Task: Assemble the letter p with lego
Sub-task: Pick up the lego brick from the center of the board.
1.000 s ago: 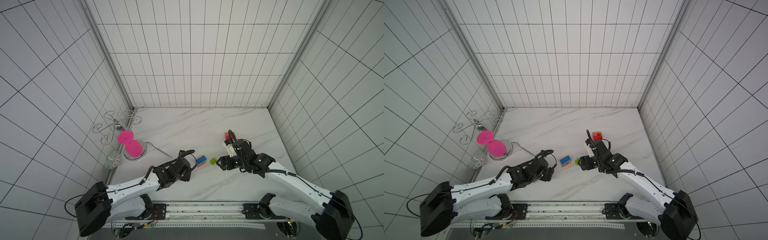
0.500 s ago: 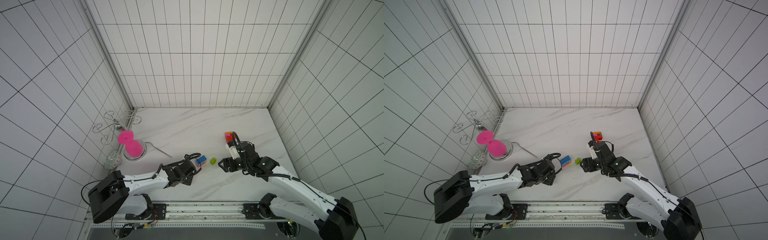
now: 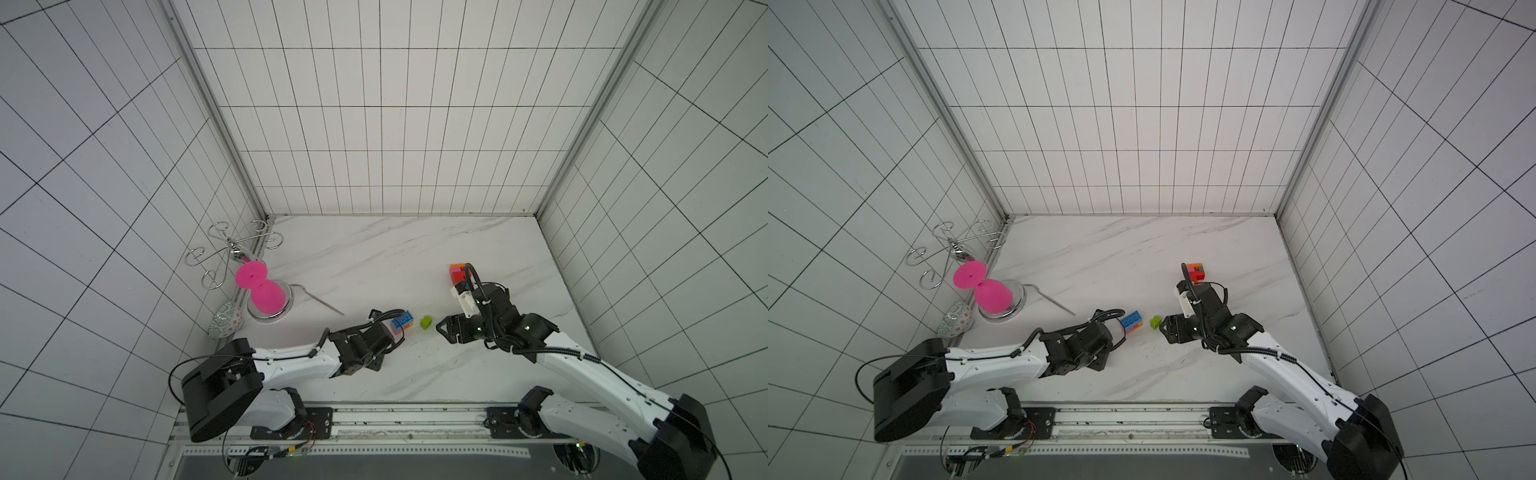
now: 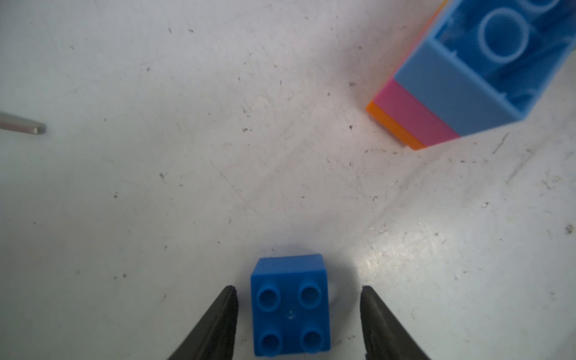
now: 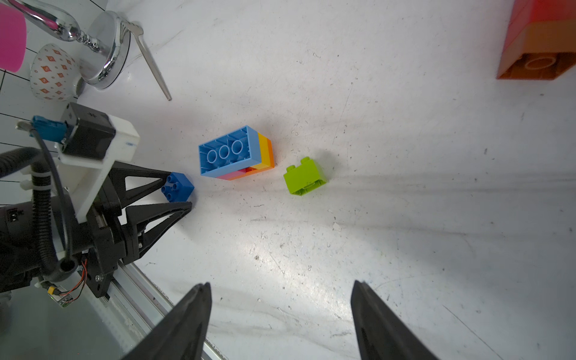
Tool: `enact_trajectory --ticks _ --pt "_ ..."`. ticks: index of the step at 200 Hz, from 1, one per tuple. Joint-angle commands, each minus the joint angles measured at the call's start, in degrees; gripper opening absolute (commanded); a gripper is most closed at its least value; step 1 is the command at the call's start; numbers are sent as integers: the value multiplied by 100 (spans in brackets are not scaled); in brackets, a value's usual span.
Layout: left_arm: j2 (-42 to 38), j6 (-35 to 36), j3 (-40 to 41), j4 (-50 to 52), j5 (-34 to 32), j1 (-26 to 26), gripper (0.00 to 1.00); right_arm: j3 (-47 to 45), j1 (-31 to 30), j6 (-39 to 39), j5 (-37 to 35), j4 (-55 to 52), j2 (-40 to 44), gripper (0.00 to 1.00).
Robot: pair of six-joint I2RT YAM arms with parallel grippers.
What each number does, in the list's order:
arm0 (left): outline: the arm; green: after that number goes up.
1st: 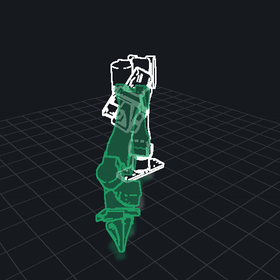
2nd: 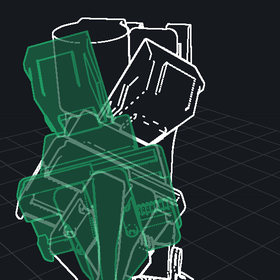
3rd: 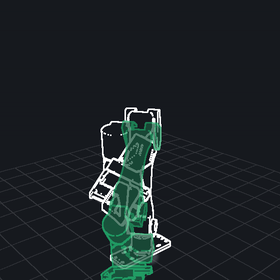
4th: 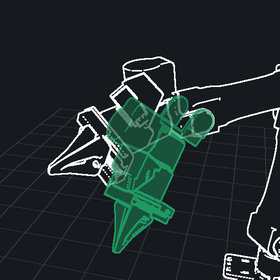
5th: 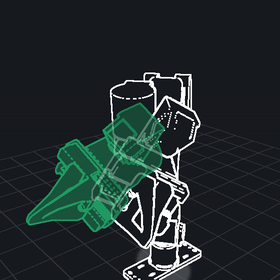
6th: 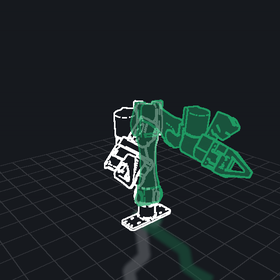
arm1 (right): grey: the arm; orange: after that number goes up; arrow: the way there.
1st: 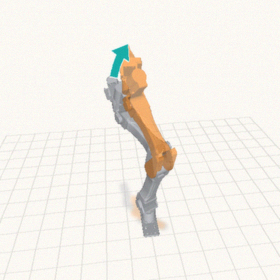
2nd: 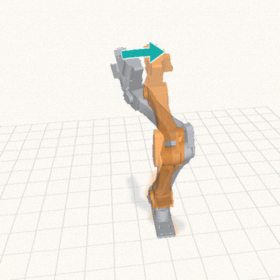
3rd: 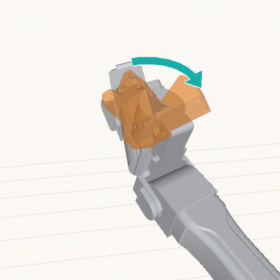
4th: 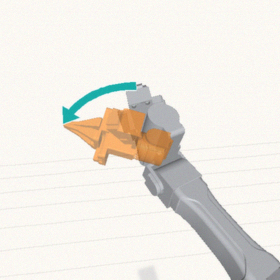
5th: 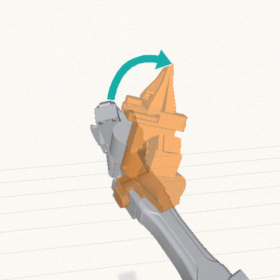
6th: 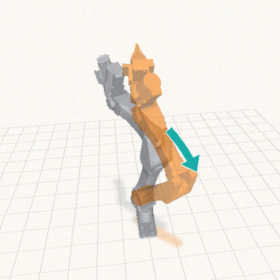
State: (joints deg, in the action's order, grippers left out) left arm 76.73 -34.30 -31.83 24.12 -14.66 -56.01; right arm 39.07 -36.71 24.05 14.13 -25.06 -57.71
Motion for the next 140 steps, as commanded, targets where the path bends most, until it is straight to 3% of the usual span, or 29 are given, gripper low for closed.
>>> enact_trajectory --ticks 1,16,30,44,77,91,107,121,140 --pt "183 -25 -101 -155 -6 116 48 -185 52 55 67 34 84 76" --pt "277 5 -147 -162 4 132 37 -214 57 47 66 32 109 84" --pt "313 27 -186 -164 62 151 26 -248 53 47 71 49 152 99" --pt "263 52 -204 -171 188 181 19 -286 56 23 106 89 194 98" --pt "-272 134 -259 -161 1010 429 17 -369 54 -67 478 377 375 99" --pt "-707 148 -190 -323 1842 740 17 -442 46 -52 548 591 506 99" --pt "-1271 -31 119 -910 3452 1419 17 -537 41 -41 686 884 695 99" --pt "-1626 -585 512 -1787 4981 2108 17 -593 24 -17 823 1168 824 99" --pt "-1802 -1422 892 -2791 6231 2746 14 -640 1 36 1057 1572 871 99"
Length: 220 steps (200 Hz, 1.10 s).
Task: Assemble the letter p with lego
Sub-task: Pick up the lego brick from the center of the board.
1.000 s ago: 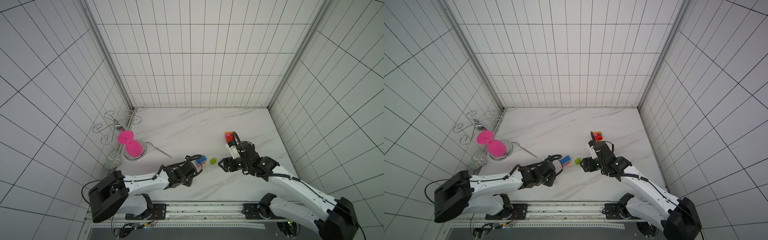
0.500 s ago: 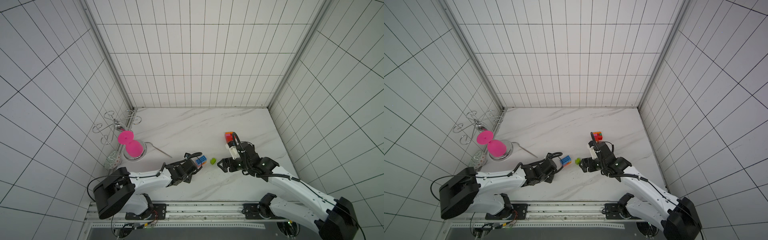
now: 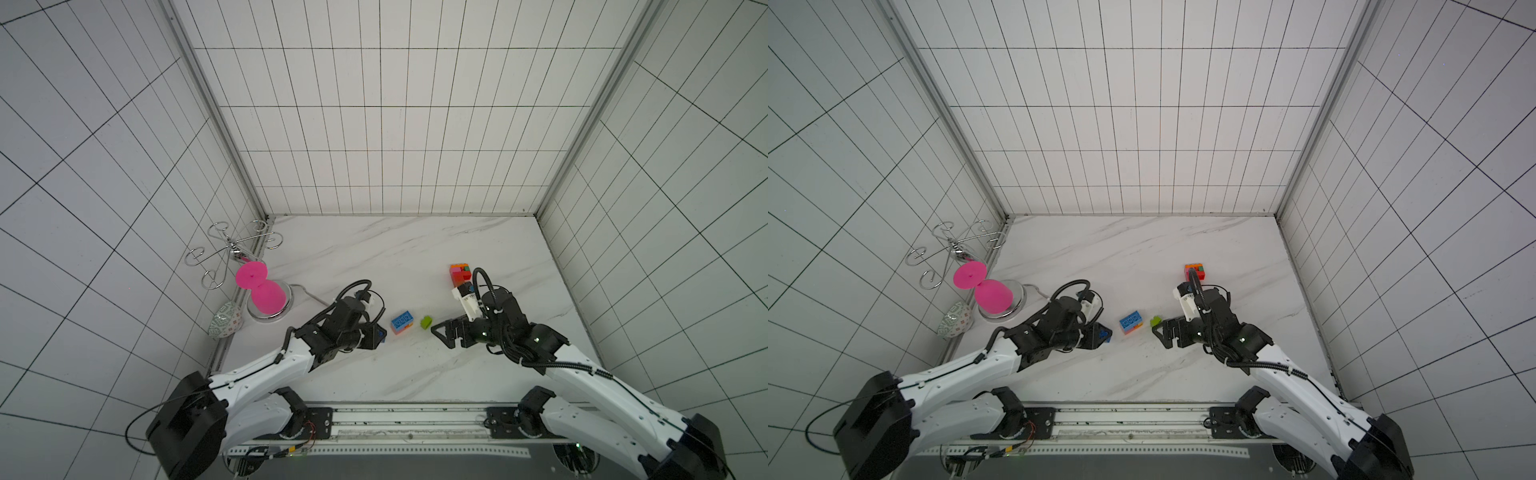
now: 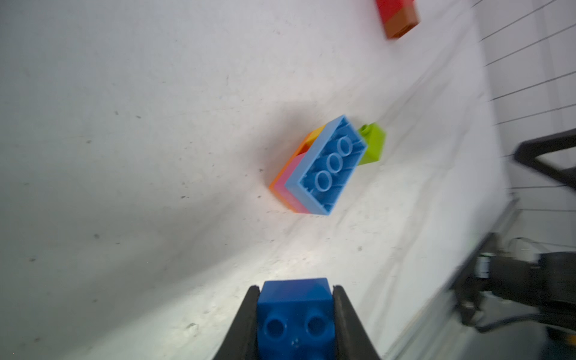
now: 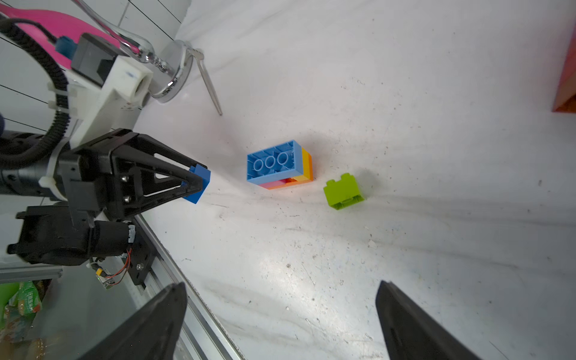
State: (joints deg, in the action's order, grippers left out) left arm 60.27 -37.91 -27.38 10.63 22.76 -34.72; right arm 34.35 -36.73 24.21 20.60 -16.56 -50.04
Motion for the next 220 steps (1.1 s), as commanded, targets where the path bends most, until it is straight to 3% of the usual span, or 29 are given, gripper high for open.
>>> enact_trajectory --ticks 1,18,41,65,103,120,156,220 --pt "-156 -1101 454 -1486 2541 639 14 -166 1 17 427 740 102 98" --pt "10 -1611 546 -2011 3344 920 12 -157 -104 100 515 1101 27 99" --pt "399 -2570 729 -3013 3945 1002 5 -175 -505 0 382 1678 -146 99" --pt "620 -3790 1083 -4625 4109 1019 4 -167 -911 -304 257 2180 -343 99" --pt "764 -5033 1428 -6173 4138 1024 4 -165 -1337 -966 300 2614 -580 99" --pt "855 -5426 1517 -6621 4191 1020 3 -127 -1435 -1214 529 2729 -730 100" --pt "1036 -6153 1695 -7549 4154 1020 3 -101 -1601 -1329 710 3219 -1130 83" --pt "1367 -6561 1841 -8329 4069 1020 3 -117 -2021 -1506 364 3800 -1540 79"
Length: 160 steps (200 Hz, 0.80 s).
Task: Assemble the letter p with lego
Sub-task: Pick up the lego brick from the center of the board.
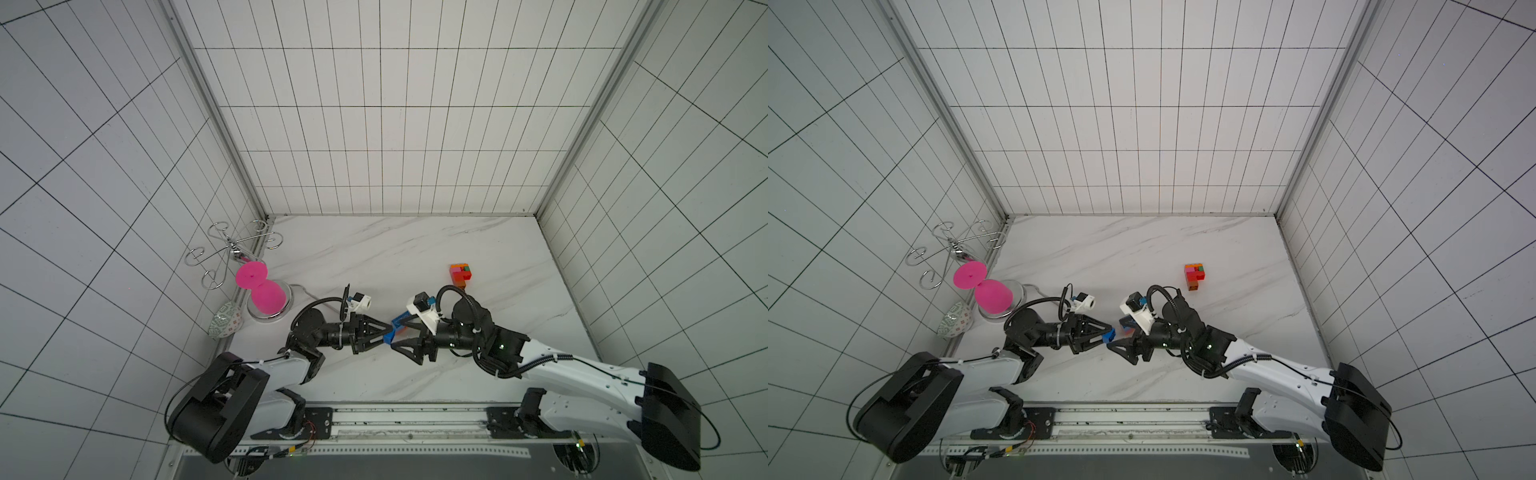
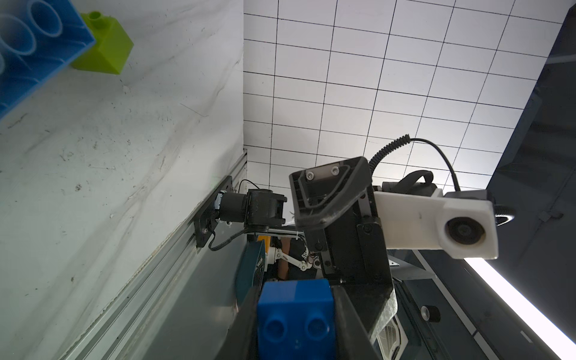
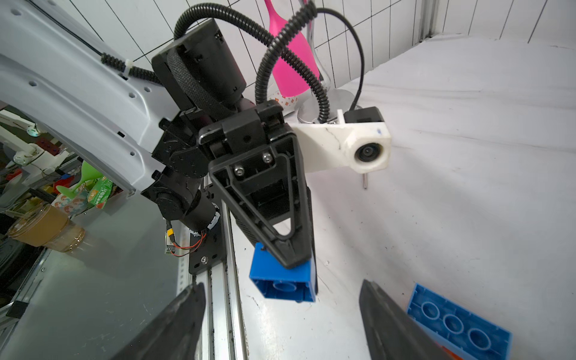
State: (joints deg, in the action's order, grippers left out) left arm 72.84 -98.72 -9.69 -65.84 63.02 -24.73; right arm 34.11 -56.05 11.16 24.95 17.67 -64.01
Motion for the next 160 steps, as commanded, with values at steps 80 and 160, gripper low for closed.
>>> enact_trajectory --ticks 80,160 --pt "244 -509 171 -921 34 21 2 -14 -221 -241 -218 421 -415 63" --pt "244 -511 187 -946 4 21 2 94 -239 -241 -357 465 -601 51"
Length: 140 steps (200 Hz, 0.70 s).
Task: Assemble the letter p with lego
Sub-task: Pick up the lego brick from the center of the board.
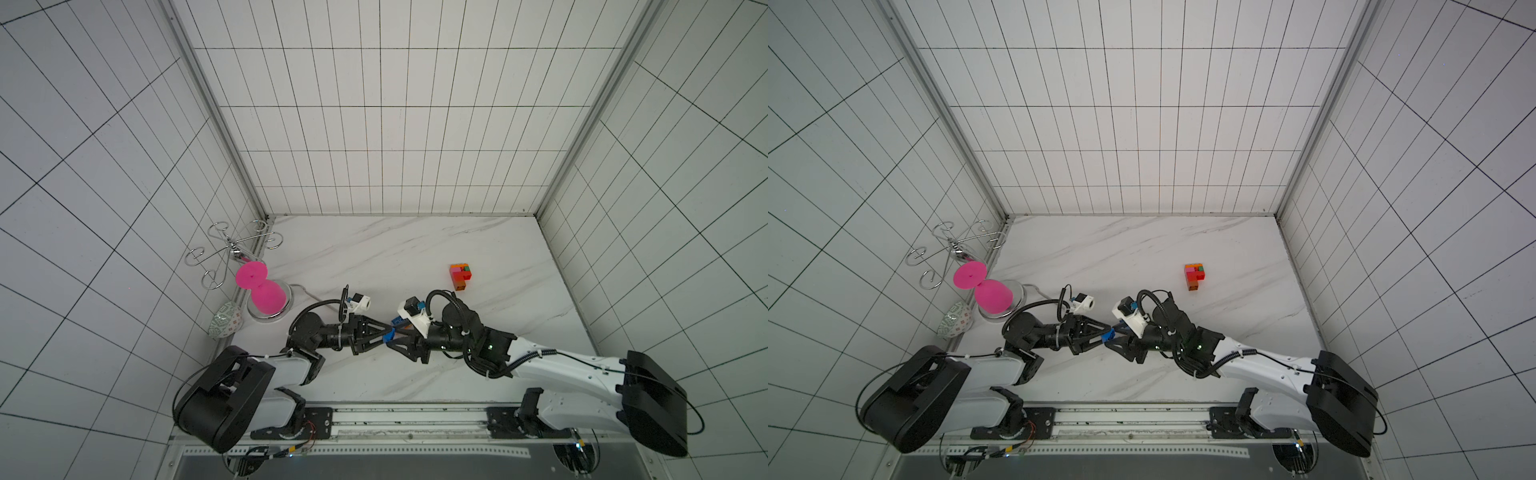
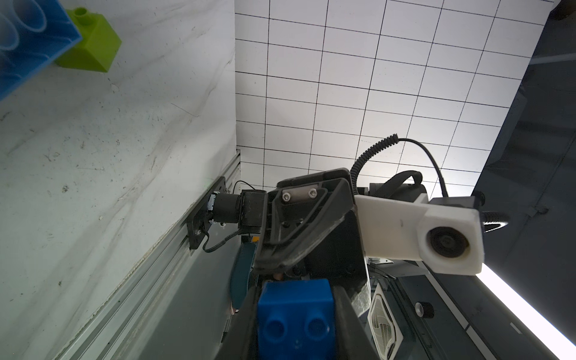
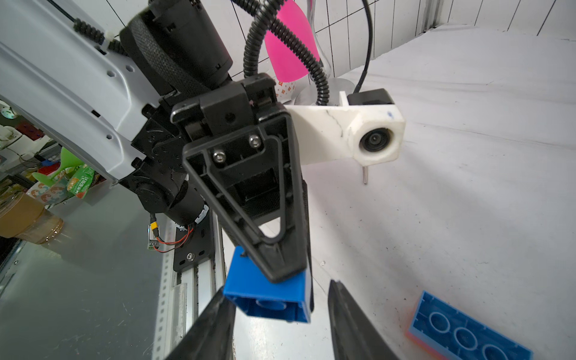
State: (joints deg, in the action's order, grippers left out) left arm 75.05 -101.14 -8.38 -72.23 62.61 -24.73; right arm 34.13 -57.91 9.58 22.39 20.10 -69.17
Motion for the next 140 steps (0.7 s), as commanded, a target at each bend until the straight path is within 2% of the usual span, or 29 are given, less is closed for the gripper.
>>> enact_trajectory --ticks 1,61,140 --pt "21 -267 56 -313 47 21 2 97 -53 -86 -102 222 -87 51" --pt "10 -233 93 -297 41 23 3 173 -69 -53 -151 287 -228 49" --pt "-147 45 117 78 41 25 4 168 -71 -44 -340 385 -176 53"
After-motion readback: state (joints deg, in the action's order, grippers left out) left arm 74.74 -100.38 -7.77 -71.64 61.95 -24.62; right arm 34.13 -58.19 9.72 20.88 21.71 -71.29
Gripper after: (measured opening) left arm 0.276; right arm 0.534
